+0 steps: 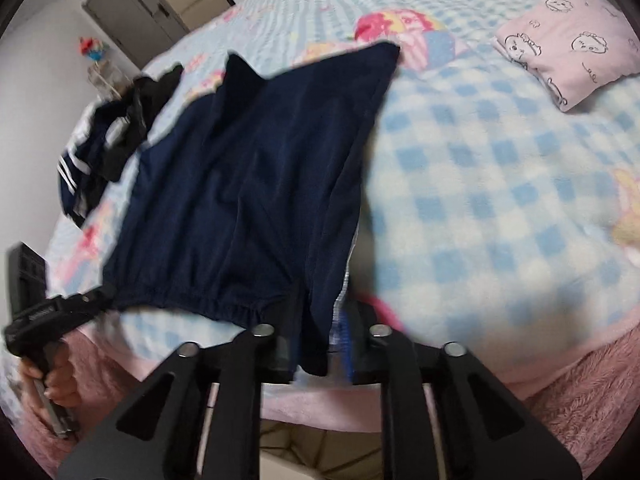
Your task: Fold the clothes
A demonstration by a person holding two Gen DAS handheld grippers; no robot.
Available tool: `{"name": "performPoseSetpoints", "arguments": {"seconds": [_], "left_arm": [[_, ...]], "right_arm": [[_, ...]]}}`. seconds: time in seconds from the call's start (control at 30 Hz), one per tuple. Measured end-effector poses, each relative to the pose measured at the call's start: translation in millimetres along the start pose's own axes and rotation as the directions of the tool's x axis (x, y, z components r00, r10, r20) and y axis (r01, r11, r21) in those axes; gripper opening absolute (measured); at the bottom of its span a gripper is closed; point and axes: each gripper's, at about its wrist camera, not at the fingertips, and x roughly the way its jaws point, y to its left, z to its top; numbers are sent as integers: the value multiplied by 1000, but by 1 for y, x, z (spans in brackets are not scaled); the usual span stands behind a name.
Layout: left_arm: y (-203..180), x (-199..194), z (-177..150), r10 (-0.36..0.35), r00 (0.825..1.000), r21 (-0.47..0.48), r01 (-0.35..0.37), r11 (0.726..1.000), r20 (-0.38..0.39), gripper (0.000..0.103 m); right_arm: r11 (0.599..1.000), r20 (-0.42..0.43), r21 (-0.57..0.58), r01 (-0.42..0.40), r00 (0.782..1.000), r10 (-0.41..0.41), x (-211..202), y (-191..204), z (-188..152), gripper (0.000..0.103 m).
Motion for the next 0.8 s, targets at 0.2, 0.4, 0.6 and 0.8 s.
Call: {"name": "performPoseSetpoints", "arguments": {"seconds": [0.2, 0.4, 0.6, 0.8], "left_arm": [[2, -12, 46, 39, 996, 66, -44, 997, 77, 49], [5, 25, 113, 155, 983, 140, -167, 976, 95, 49], [15, 62, 165, 228, 969, 102, -238, 966, 94, 49], [9, 71, 171, 227, 963, 172, -250, 953, 145, 7]], "right_arm": [[996, 188, 53, 67, 979, -76, -40, -8, 27, 45], [985, 146, -170, 17, 989, 8, -23, 52, 80, 45], [949, 50, -314, 43, 998, -29, 60, 117, 138, 45], [948, -45, -317, -32, 999, 19, 129, 127, 170, 43]]}}
